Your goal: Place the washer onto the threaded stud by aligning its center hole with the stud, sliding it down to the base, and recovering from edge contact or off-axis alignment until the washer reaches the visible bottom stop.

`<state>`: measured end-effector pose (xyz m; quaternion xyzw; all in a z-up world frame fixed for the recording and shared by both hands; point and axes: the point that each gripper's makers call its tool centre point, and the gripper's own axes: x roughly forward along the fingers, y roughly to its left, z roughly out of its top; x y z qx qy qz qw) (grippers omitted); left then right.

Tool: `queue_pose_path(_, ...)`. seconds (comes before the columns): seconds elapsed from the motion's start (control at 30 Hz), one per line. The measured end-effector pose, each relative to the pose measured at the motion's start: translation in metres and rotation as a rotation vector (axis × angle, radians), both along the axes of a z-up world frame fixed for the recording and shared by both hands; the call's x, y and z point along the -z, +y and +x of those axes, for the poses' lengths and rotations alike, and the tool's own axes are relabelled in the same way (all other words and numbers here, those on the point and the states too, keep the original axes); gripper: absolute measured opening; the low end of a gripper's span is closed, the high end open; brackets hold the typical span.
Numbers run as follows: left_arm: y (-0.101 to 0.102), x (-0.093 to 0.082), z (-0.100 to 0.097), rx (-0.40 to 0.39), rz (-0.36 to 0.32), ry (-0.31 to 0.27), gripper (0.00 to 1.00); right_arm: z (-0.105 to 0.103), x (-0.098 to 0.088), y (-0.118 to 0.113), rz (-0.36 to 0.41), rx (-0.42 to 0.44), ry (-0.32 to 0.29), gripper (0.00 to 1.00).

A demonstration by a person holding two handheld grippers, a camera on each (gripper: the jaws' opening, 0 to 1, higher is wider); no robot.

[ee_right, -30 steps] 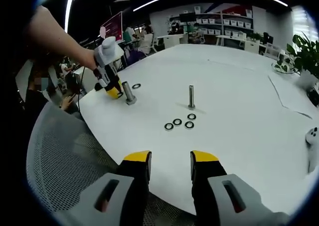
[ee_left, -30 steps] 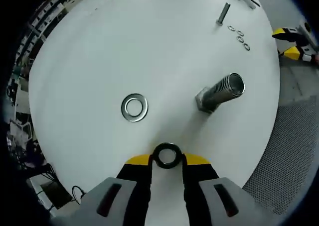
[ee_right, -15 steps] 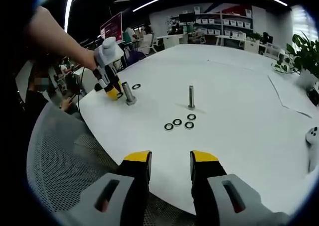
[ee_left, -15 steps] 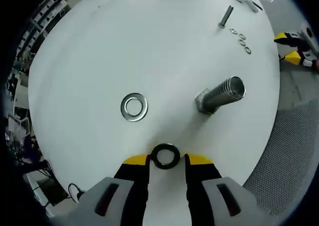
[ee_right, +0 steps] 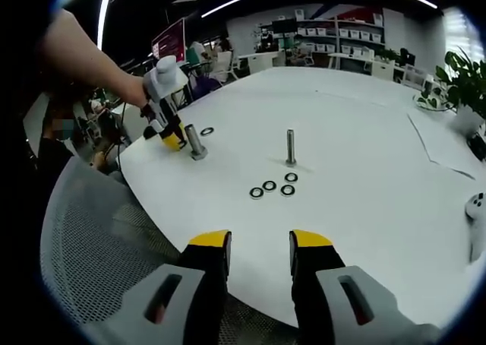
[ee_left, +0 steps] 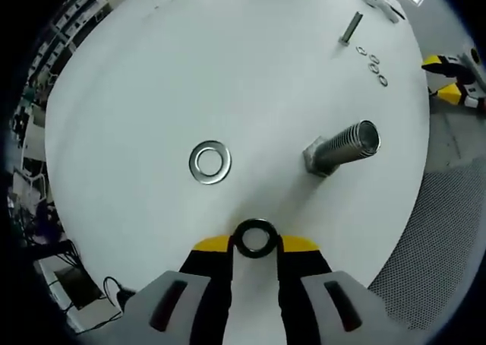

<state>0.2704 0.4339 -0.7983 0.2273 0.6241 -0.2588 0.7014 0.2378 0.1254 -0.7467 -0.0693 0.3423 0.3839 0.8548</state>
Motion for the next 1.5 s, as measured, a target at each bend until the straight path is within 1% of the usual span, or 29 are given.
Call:
queue_pose_path(0.1, -0.001, 0.0, -0.001, 0.023, 0.008, -0.002, 0.19, 0.0, 0.0, 0.0, 0.001, 0.002, -0.001, 0.33)
queue_pose_path(0.23, -0.001, 0.0, -0.002, 0.018, -0.001, -0.01, 0.18, 0.0, 0.0, 0.0, 0.002, 0.002, -0.001, 0.33)
queue_pose_path(0.4, -0.002, 0.0, -0.003, 0.018, -0.003, -0.005, 0.18, 0.0, 0.0, 0.0, 0.002, -0.001, 0.0, 0.33)
queue_pose_path(0.57, -0.007, 0.0, -0.01, 0.044, -0.013, -0.003, 0.18, 0.0, 0.0, 0.0, 0.004, 0.0, -0.001, 0.33)
queue_pose_path(0.67, -0.006, -0.002, -0.01, 0.047, -0.011, 0.0, 0.18, 0.0, 0.0, 0.0, 0.002, -0.003, -0.002, 0.33)
queue_pose_path(0.77, -0.009, -0.008, -0.009, 0.044, -0.028, -0.008, 0.18, 0.001, 0.0, 0.0, 0.003, -0.001, -0.001, 0.33)
queue_pose_path(0.93, -0.018, -0.021, -0.005, 0.079, -0.048, -0.031, 0.18, 0.001, 0.001, 0.0, 0.002, -0.004, -0.001, 0.33)
queue_pose_path(1.07, -0.025, -0.033, -0.002, 0.087, -0.068, -0.046, 0.18, 0.0, 0.001, 0.0, 0.002, -0.006, -0.001, 0.33)
queue_pose_path(1.3, -0.038, -0.054, 0.005, 0.139, -0.094, -0.076, 0.18, 0.0, 0.0, 0.0, 0.003, -0.007, -0.002, 0.33)
queue_pose_path(1.5, -0.048, -0.067, 0.009, 0.147, -0.118, -0.089, 0.18, 0.001, 0.0, 0.0, 0.004, -0.005, -0.004, 0.33)
